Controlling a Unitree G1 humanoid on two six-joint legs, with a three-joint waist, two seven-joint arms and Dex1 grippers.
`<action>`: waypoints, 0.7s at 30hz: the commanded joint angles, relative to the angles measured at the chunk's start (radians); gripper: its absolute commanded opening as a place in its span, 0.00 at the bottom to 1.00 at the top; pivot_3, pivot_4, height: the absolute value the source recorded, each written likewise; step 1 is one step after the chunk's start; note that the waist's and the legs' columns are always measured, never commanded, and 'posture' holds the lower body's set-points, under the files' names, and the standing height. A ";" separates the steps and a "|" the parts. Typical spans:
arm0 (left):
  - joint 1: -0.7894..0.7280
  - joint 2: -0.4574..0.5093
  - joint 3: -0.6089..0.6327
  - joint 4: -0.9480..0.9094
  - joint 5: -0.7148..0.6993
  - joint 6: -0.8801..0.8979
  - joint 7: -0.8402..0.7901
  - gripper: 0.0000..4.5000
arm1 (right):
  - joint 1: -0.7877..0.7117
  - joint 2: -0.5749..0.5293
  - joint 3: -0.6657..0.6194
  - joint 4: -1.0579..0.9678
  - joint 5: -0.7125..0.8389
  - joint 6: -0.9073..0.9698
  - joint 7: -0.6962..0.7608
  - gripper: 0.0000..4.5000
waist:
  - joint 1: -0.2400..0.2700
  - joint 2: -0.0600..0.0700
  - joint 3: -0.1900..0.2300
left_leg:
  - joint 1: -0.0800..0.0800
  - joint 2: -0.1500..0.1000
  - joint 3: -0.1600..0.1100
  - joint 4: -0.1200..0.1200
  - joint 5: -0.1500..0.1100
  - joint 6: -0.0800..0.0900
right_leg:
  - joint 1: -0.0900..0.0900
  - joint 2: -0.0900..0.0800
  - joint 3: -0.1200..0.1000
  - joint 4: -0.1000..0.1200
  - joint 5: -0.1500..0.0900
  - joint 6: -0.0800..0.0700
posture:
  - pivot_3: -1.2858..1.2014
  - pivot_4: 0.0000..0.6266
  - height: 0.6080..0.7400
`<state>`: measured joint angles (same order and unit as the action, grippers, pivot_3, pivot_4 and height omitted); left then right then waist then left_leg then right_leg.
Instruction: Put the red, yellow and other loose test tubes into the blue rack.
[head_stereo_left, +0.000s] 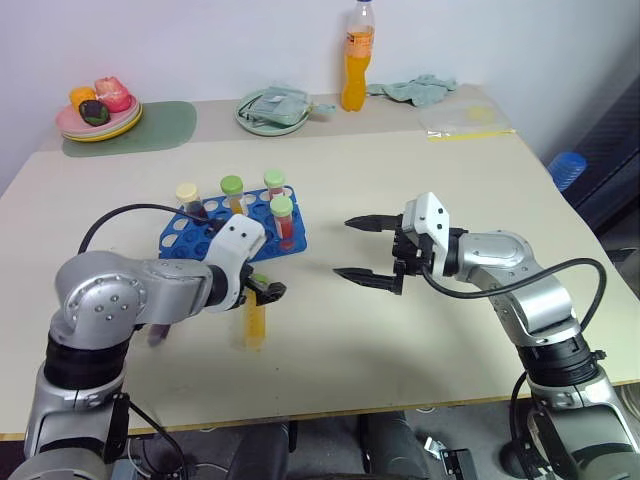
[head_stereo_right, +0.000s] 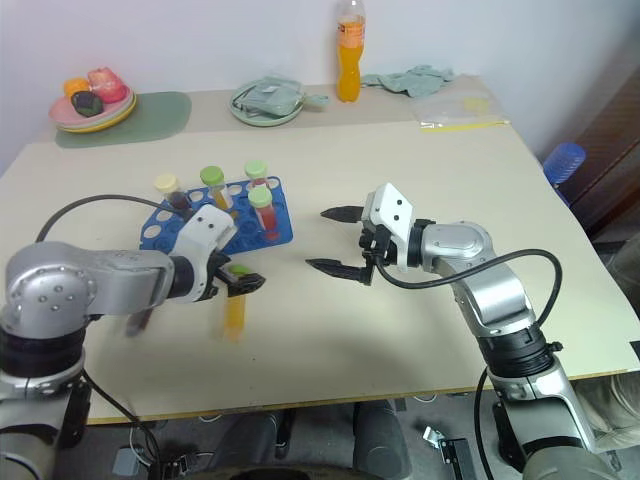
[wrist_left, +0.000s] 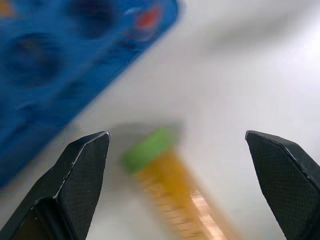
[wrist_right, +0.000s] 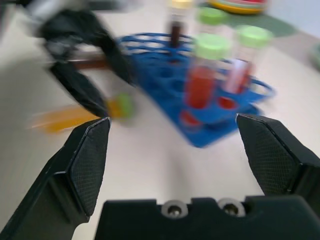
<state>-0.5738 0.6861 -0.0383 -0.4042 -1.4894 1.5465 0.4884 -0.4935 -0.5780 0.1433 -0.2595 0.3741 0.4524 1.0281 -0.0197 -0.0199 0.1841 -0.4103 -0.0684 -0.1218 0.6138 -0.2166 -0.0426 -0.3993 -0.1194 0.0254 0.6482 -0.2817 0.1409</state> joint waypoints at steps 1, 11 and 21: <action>-0.010 0.162 -0.174 0.023 -0.432 -0.232 0.330 1.00 | 0.010 -0.013 -0.005 -0.048 0.019 -0.004 0.011 0.99 | 0.001 0.000 0.000 | 0.000 0.000 0.000 0.000 0.000 0.000 | 0.000 0.000 0.001 0.000 0.000 0.000 | 0.52 0.24 1.00; -0.004 0.323 -0.353 -0.025 -0.483 -0.454 0.528 1.00 | 0.016 0.018 0.021 -0.050 0.017 -0.004 -0.011 0.99 | 0.011 0.000 0.000 | 0.000 -0.002 0.003 0.000 0.000 0.000 | 0.000 -0.001 0.002 -0.001 0.000 0.000 | 0.52 0.24 1.00; -0.014 0.336 -0.340 -0.028 -0.483 -0.500 0.556 1.00 | 0.037 0.026 0.033 -0.062 0.021 0.003 -0.033 0.99 | 0.010 0.000 0.000 | 0.000 -0.002 0.004 0.000 0.000 0.000 | 0.000 -0.001 0.002 -0.001 0.000 0.000 | 0.52 0.24 1.00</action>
<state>-0.5878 1.0048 -0.3982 -0.4104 -1.9662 1.0539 1.0552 -0.4551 -0.5604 0.1827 -0.2757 0.3769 0.4553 1.0000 -0.0100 -0.0200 0.1841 -0.4106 -0.0705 -0.1177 0.6139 -0.2163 -0.0429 -0.3994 -0.1207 0.0275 0.6476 -0.2817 0.1406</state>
